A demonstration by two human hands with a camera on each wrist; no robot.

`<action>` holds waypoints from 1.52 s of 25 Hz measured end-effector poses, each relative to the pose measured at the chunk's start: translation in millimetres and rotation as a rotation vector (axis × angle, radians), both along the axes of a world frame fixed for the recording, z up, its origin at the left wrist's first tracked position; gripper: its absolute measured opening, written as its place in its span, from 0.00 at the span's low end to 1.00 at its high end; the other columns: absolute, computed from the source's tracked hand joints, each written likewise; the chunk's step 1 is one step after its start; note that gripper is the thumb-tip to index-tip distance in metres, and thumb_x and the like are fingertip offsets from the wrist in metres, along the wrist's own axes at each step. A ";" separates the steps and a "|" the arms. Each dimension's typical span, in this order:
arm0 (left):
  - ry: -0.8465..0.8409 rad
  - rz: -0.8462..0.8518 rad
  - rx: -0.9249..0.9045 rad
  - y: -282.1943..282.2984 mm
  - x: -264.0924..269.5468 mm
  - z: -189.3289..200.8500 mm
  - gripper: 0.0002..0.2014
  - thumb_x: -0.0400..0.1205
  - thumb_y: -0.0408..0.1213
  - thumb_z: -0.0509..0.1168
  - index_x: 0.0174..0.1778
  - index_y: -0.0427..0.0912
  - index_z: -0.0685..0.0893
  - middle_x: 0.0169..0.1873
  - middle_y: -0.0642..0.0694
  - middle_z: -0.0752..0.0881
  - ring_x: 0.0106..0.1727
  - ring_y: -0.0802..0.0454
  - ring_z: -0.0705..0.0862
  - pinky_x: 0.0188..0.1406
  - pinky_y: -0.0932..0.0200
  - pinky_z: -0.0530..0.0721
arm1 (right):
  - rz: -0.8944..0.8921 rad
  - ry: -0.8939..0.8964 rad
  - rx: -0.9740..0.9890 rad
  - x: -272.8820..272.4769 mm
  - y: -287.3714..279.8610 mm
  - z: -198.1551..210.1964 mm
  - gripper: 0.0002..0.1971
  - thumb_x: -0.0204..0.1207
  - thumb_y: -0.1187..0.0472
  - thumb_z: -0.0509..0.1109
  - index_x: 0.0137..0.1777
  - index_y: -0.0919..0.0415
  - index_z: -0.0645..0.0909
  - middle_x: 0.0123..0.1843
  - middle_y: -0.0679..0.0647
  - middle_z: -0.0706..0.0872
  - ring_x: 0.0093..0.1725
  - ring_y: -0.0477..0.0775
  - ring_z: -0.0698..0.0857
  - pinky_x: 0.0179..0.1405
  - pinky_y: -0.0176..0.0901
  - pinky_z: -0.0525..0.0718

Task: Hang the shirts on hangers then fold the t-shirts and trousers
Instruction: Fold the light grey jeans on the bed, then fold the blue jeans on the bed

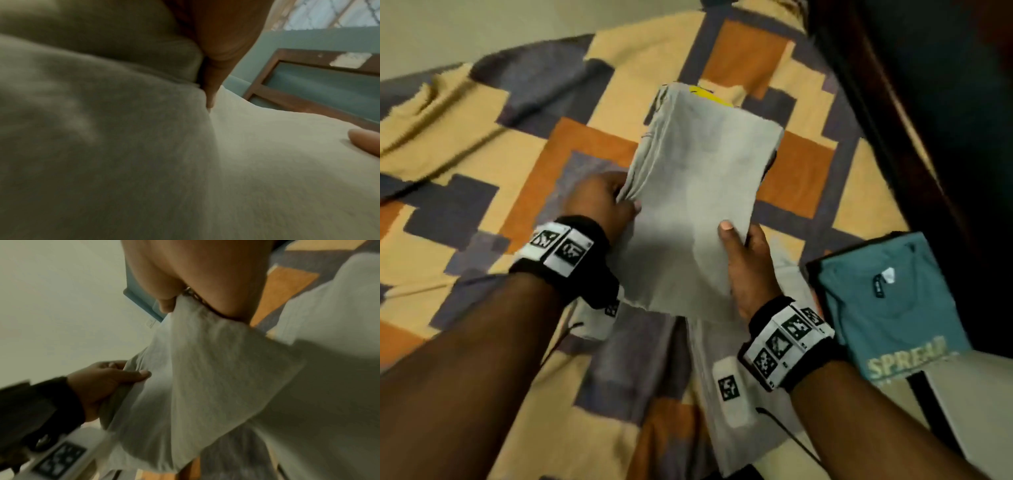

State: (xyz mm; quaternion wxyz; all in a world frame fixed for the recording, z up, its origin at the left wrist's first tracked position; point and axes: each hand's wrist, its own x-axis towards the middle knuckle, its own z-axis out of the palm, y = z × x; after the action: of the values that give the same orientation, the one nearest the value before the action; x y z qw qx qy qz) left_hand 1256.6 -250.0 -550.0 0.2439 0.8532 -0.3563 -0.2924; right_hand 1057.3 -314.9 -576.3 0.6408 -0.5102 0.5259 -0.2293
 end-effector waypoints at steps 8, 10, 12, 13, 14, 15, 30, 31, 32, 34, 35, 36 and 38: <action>-0.436 -0.346 0.135 -177.0 -31.8 -42.9 0.14 0.81 0.47 0.62 0.63 0.55 0.78 0.56 0.41 0.85 0.60 0.36 0.78 0.64 0.43 0.61 | 0.284 0.627 -0.196 -62.4 -106.7 -22.0 0.22 0.76 0.37 0.67 0.40 0.59 0.82 0.47 0.56 0.90 0.54 0.60 0.86 0.43 0.42 0.76; -0.451 -0.384 0.290 -178.4 -44.3 -63.2 0.34 0.79 0.57 0.63 0.79 0.56 0.60 0.76 0.44 0.69 0.75 0.38 0.67 0.68 0.35 0.61 | 0.389 0.866 -0.317 -74.0 -131.1 -30.7 0.23 0.78 0.38 0.65 0.35 0.58 0.77 0.45 0.60 0.87 0.51 0.66 0.84 0.42 0.48 0.76; -0.436 -0.434 0.368 -164.9 -63.8 -82.7 0.42 0.77 0.67 0.57 0.83 0.56 0.47 0.83 0.49 0.53 0.82 0.41 0.54 0.72 0.30 0.58 | 0.378 0.844 -0.710 -76.9 -152.3 -44.5 0.16 0.76 0.44 0.68 0.38 0.57 0.80 0.44 0.59 0.85 0.47 0.67 0.84 0.41 0.51 0.79; -0.398 -0.457 0.389 -155.1 -73.8 -93.5 0.42 0.77 0.69 0.54 0.83 0.57 0.45 0.84 0.51 0.47 0.83 0.42 0.49 0.74 0.30 0.55 | 0.390 0.776 -0.909 -71.9 -160.4 -52.9 0.14 0.74 0.47 0.70 0.41 0.58 0.83 0.46 0.59 0.86 0.48 0.67 0.84 0.43 0.53 0.81; -0.355 -0.469 0.405 -144.9 -82.9 -104.0 0.43 0.76 0.72 0.51 0.82 0.58 0.42 0.84 0.52 0.43 0.84 0.42 0.45 0.76 0.30 0.52 | 0.461 0.756 -1.027 -64.4 -167.6 -61.1 0.14 0.72 0.47 0.70 0.47 0.58 0.85 0.53 0.60 0.86 0.54 0.67 0.84 0.49 0.57 0.82; -0.336 -0.483 0.427 -136.2 -88.8 -116.6 0.45 0.73 0.75 0.49 0.82 0.59 0.40 0.84 0.53 0.40 0.84 0.43 0.41 0.76 0.29 0.48 | 0.596 0.793 -1.044 -55.8 -175.0 -73.0 0.19 0.72 0.45 0.69 0.57 0.55 0.84 0.66 0.61 0.82 0.66 0.68 0.79 0.60 0.64 0.78; -0.366 -0.238 0.268 -6.3 -31.1 -120.3 0.50 0.72 0.75 0.52 0.83 0.54 0.38 0.83 0.50 0.36 0.83 0.45 0.36 0.76 0.29 0.44 | 1.102 0.988 -1.034 45.9 -90.3 -66.2 0.42 0.69 0.23 0.39 0.82 0.38 0.53 0.86 0.53 0.53 0.85 0.65 0.49 0.70 0.86 0.43; -0.365 -0.223 0.315 22.8 -15.2 -120.5 0.50 0.73 0.74 0.53 0.83 0.52 0.37 0.83 0.50 0.36 0.83 0.45 0.36 0.77 0.30 0.44 | 1.152 0.943 -1.097 63.5 -62.0 -64.1 0.41 0.70 0.24 0.42 0.81 0.40 0.59 0.85 0.55 0.59 0.84 0.67 0.55 0.69 0.87 0.47; -0.352 -0.189 0.382 60.8 5.5 -120.1 0.49 0.74 0.72 0.53 0.83 0.51 0.37 0.83 0.49 0.36 0.83 0.45 0.37 0.77 0.30 0.45 | 1.194 0.880 -1.166 87.8 -28.0 -64.6 0.40 0.71 0.24 0.46 0.81 0.41 0.62 0.84 0.56 0.62 0.83 0.68 0.58 0.68 0.88 0.49; -0.340 -0.071 0.472 144.0 47.1 -117.3 0.49 0.76 0.70 0.54 0.83 0.50 0.37 0.83 0.49 0.37 0.84 0.45 0.38 0.78 0.31 0.47 | 1.357 0.806 -1.186 141.0 44.8 -69.6 0.40 0.72 0.25 0.51 0.82 0.41 0.57 0.85 0.55 0.57 0.84 0.67 0.53 0.69 0.87 0.48; -0.332 -0.004 0.515 188.0 67.3 -114.6 0.49 0.75 0.70 0.55 0.83 0.50 0.37 0.83 0.49 0.37 0.84 0.46 0.39 0.78 0.32 0.48 | 1.429 0.781 -1.161 167.2 83.9 -70.3 0.40 0.73 0.25 0.52 0.83 0.41 0.53 0.86 0.54 0.53 0.84 0.65 0.48 0.70 0.86 0.45; -0.299 0.083 0.538 235.2 86.3 -109.1 0.50 0.75 0.70 0.56 0.83 0.49 0.37 0.83 0.49 0.38 0.84 0.46 0.39 0.78 0.32 0.48 | 1.472 0.738 -1.162 194.4 124.1 -73.5 0.41 0.74 0.25 0.51 0.83 0.41 0.50 0.86 0.54 0.49 0.85 0.64 0.46 0.71 0.85 0.43; -0.275 0.202 0.582 302.3 113.7 -106.8 0.51 0.74 0.69 0.59 0.83 0.48 0.39 0.84 0.48 0.40 0.84 0.46 0.40 0.78 0.34 0.49 | 1.526 0.670 -1.137 232.9 176.1 -72.4 0.40 0.75 0.26 0.52 0.84 0.42 0.49 0.87 0.54 0.48 0.85 0.62 0.44 0.74 0.81 0.40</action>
State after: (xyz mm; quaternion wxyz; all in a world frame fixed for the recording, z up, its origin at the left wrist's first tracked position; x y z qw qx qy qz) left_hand 1370.3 52.4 -656.8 -0.0323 0.9496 -0.2010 -0.2382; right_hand 1290.2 -138.8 -648.7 0.0971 -0.9785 0.0243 0.1806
